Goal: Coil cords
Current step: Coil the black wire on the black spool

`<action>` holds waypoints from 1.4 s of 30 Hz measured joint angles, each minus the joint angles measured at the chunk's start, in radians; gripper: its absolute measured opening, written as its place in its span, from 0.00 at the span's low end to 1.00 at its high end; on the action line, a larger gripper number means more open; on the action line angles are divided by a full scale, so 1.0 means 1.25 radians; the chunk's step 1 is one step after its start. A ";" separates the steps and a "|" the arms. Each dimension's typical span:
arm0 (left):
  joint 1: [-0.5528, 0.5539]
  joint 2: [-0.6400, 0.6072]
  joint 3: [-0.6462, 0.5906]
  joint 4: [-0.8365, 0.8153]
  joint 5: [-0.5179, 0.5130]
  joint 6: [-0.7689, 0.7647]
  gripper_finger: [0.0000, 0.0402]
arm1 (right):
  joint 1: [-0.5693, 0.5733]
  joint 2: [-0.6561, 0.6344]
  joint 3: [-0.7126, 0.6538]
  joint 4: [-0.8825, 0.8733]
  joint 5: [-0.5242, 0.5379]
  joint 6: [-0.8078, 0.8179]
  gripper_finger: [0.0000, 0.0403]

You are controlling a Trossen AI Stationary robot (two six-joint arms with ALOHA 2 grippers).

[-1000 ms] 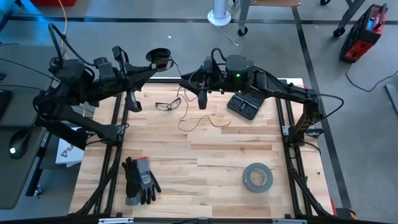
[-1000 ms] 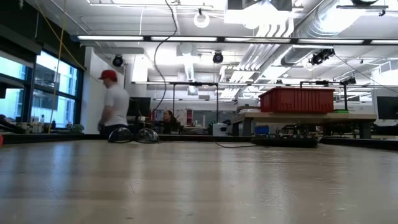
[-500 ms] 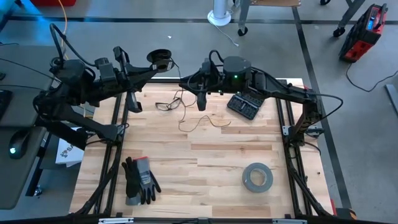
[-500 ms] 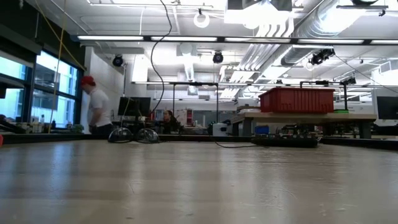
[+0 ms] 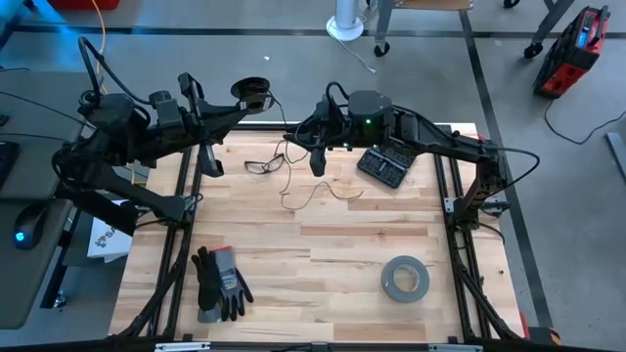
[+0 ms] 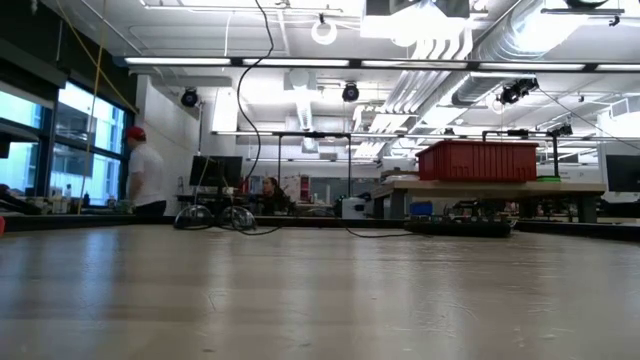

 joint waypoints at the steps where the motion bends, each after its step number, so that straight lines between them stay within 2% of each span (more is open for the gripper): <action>1: 0.000 0.000 0.000 0.000 0.000 0.000 0.00 | 0.000 0.000 0.000 0.000 0.000 -0.004 0.18; 6: 0.000 0.000 0.000 0.000 -0.001 0.006 0.00 | 0.000 0.000 0.000 -0.006 0.000 -0.010 0.17; 10: 0.000 0.000 0.000 0.000 -0.020 0.021 0.00 | 0.003 0.000 0.000 -0.010 0.003 -0.024 0.04; 12: 0.000 0.000 0.000 0.000 -0.025 0.017 0.00 | 0.014 0.000 0.000 0.003 0.019 -0.024 0.02; 17: 0.007 0.011 0.000 0.013 -0.026 -0.062 0.00 | 0.055 0.020 0.001 0.063 0.034 -0.041 0.01; 24: 0.009 0.045 0.000 0.138 0.013 -0.212 0.00 | 0.083 0.063 0.001 0.128 0.034 -0.047 0.00; 28: 0.005 0.054 -0.001 0.181 0.053 -0.366 0.00 | 0.083 0.078 0.001 0.179 0.034 -0.045 0.00; 37: 0.011 0.060 0.001 0.208 0.102 -0.837 0.00 | 0.084 0.112 0.001 0.382 0.011 -0.048 0.00; 42: 0.014 0.060 0.001 0.207 0.131 -0.979 0.00 | 0.084 0.128 0.001 0.464 0.001 -0.045 0.00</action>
